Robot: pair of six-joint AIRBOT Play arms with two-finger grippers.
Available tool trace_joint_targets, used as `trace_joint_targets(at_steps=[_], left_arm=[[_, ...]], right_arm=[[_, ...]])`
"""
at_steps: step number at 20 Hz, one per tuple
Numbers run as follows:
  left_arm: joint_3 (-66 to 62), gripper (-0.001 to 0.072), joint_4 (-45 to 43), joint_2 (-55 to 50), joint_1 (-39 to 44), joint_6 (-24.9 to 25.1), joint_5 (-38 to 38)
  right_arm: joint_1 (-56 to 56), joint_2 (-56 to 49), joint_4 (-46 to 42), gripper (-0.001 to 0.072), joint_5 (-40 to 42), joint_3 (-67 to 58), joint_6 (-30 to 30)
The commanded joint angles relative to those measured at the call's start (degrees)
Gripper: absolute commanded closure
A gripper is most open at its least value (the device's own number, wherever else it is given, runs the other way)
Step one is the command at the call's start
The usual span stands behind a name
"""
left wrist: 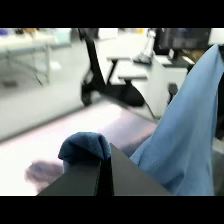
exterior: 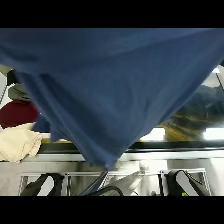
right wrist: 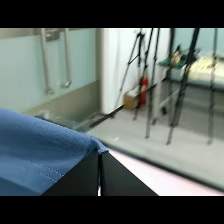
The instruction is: Fold the shirts.
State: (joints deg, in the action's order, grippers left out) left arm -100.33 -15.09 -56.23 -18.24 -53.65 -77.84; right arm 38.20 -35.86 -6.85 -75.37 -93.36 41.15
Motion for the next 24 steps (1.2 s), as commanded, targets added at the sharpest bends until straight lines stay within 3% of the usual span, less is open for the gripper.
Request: trace_joint_targets(at_steps=[1,3,6,10,11,12,13,14,15,18,19,24], left_arm=[[6.5,0.0691,-17.2,-13.0,19.4,3.1,8.2],[4.1,0.0691,-25.0,-25.1,28.3,3.1,14.0],[-5.8,0.0691,-30.1,-44.4,35.1,2.7,15.0],[-17.6,0.0668,-33.4,-59.3,36.0,-6.0,14.5],[-18.0,0.0239,-33.4,-59.8,35.2,-8.0,14.3],[-17.3,0.0020,-33.4,-59.3,34.4,-9.5,14.6],[-16.4,0.0018,-33.4,-58.2,33.3,-10.4,13.8],[-15.6,0.0018,-33.4,-56.7,31.7,-11.5,11.6],[-15.0,0.0018,-33.4,-54.9,29.8,-13.5,7.8],[-10.1,0.0020,-33.7,-49.2,24.3,-20.9,-6.6],[-6.1,0.0020,-35.0,-46.7,22.9,-22.2,-10.0],[23.8,0.0020,-45.3,-30.8,21.4,-26.0,-10.3]], right_arm=[[-2.4,-1.2,3.9,0.0690,-0.1,19.1,-6.2],[-9.1,-4.3,0.3,0.0690,6.3,30.6,-9.5],[-20.4,-14.5,-8.5,0.0689,19.2,40.6,-11.2],[-24.7,-31.1,-11.0,0.0685,27.5,38.4,-11.1],[-24.4,-33.9,-11.2,0.0605,27.5,37.0,-10.7],[-23.5,-36.0,-11.9,0.0544,27.3,35.2,-9.6],[-22.3,-37.0,-14.0,0.0542,27.3,33.3,-7.5],[-21.0,-37.3,-16.8,0.0449,27.3,31.3,-5.3],[-19.5,-37.3,-20.7,0.0308,27.3,29.2,-2.4],[-15.8,-38.3,-35.8,0.0292,24.5,22.4,6.3],[-15.4,-39.8,-37.8,0.0222,22.8,20.3,7.6],[-17.2,-49.9,-29.9,0.0207,15.6,14.2,5.2]])
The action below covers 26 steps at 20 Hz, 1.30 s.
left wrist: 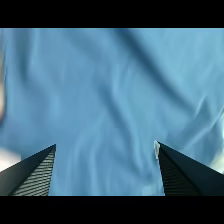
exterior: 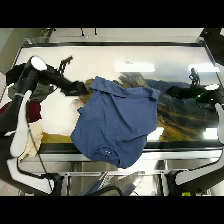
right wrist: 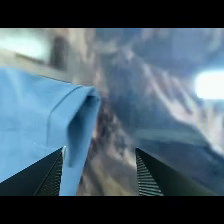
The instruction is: Fold the shirts.
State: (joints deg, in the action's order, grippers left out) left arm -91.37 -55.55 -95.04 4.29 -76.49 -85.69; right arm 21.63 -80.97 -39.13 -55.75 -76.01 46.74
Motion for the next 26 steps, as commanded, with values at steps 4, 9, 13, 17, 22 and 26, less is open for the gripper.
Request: trace_joint_targets(at_steps=[4,9,13,17,22,26], left_arm=[[39.0,0.0020,-4.7,18.4,-0.6,-3.1,3.0],[53.4,0.0021,-4.5,25.5,-1.1,-3.4,7.9],[58.8,0.0021,-4.8,27.0,-0.6,-4.2,15.0],[56.2,0.0178,-4.8,23.2,1.2,-3.3,24.6],[50.5,0.0538,-5.0,14.9,1.3,-0.3,24.8],[43.1,0.0691,-4.9,10.4,-1.7,1.5,24.2]], right_arm=[[-3.4,-9.8,4.9,0.0206,-6.0,-3.7,-1.3],[-6.2,-11.6,5.2,0.0207,-6.0,-4.3,-1.3],[-6.1,-11.6,9.6,0.0216,-6.0,-4.9,-2.0],[-6.0,-11.6,10.0,0.0595,-6.3,-5.0,-2.0],[-5.9,-11.5,9.8,0.0688,-7.6,-4.9,-1.7],[-3.8,-9.9,6.9,0.0691,-11.2,-4.8,1.6]])
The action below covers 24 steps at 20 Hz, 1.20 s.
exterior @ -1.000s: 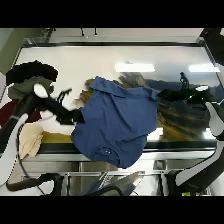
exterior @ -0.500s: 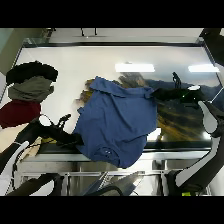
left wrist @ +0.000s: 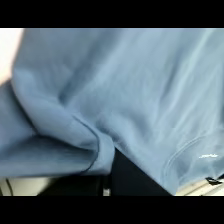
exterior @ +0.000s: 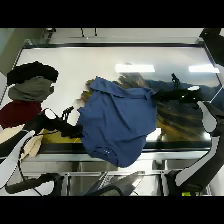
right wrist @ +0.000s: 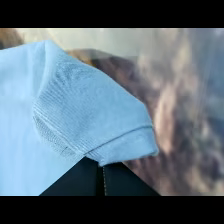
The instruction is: Fold the shirts.
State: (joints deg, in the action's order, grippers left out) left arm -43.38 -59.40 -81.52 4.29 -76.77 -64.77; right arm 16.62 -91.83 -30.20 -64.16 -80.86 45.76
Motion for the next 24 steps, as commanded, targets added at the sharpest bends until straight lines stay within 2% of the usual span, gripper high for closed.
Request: trace_joint_targets(at_steps=[1,4,6,8,13,14,15,16,18,20,22,24], left_arm=[[-8.7,0.0690,-1.1,-3.6,-2.9,1.8,3.3],[-22.8,0.0691,-1.1,-6.0,-6.1,2.4,3.3],[-34.3,0.0690,-1.1,-9.6,-7.2,2.5,3.1],[-45.8,0.0690,-1.0,-14.6,-7.0,3.5,1.7],[-65.0,0.0689,-1.0,-27.3,-3.9,3.9,-3.0],[-67.3,0.0627,-1.0,-28.9,-3.1,3.9,-4.9],[-69.8,0.0107,-1.0,-30.1,-2.6,3.5,-7.2],[-72.3,0.0018,-1.1,-30.8,-2.3,1.9,-9.9],[-75.6,0.0019,-1.2,-30.5,-3.1,-0.5,-16.4],[-73.1,0.0019,-1.1,-27.2,-5.6,-2.8,-20.9],[-64.0,0.0020,-1.2,-21.6,-9.1,-3.6,-24.4],[-50.2,0.0020,-1.2,-15.0,-11.8,-3.8,-25.2]], right_arm=[[2.2,2.0,-4.8,0.0692,-4.8,0.5,4.5],[5.4,8.8,-9.8,0.0693,-8.8,6.3,7.7],[6.2,17.2,-9.8,0.0692,-10.0,15.3,9.2],[5.6,28.1,-9.7,0.0691,-9.4,26.9,13.2],[-2.2,51.2,-9.7,0.0686,0.4,53.4,26.3],[-4.1,53.8,-9.7,0.0637,2.6,55.3,26.8],[-5.3,55.6,-9.7,0.0415,4.2,55.8,26.7],[-5.4,57.0,-9.8,0.0288,4.6,55.2,26.6],[-3.4,58.6,-15.0,0.0283,2.8,51.7,26.1],[0.7,58.6,-25.8,0.0269,-2.0,45.7,26.3],[5.5,58.0,-31.0,0.0087,-3.4,40.7,26.0],[8.2,56.1,-29.6,0.0069,-3.4,39.4,22.4]])
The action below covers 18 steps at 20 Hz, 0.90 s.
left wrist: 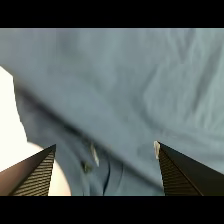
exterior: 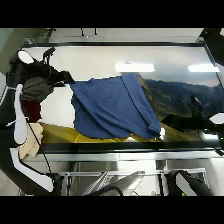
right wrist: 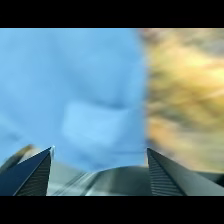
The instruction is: Fold the shirts.
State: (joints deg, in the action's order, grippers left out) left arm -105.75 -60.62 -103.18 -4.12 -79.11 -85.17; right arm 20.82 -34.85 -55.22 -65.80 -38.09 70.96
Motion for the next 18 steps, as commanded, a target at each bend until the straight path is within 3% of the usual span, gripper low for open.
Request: trace_joint_targets(at_steps=[1,4,7,12,14,15,18], left_arm=[[19.8,0.0020,0.0,10.1,-4.4,-1.4,-4.0],[41.9,0.0020,0.4,18.4,-5.0,0.7,2.8],[56.1,0.0020,0.9,22.4,-2.0,2.2,12.7],[62.4,0.0020,5.9,21.0,7.2,3.5,27.1],[60.2,0.0021,7.8,18.3,10.1,4.1,29.1],[58.3,0.0100,7.7,16.7,11.2,4.1,28.4],[52.3,0.0610,7.7,12.7,12.2,4.9,23.6]], right_arm=[[4.0,-2.8,-4.0,0.0069,-2.6,-3.4,-3.4],[2.5,-8.2,3.1,0.0071,-5.4,-3.4,-7.8],[-1.0,-10.8,3.4,0.0071,-5.4,-3.4,-10.7],[-6.2,-12.9,2.5,0.0071,-4.5,-3.4,-14.9],[-7.4,-13.9,2.3,0.0071,-4.5,-3.4,-14.9],[-7.5,-14.2,2.5,0.0071,-4.6,-3.4,-14.9],[-7.8,-14.4,1.6,0.0071,-4.6,-3.4,-14.9]])
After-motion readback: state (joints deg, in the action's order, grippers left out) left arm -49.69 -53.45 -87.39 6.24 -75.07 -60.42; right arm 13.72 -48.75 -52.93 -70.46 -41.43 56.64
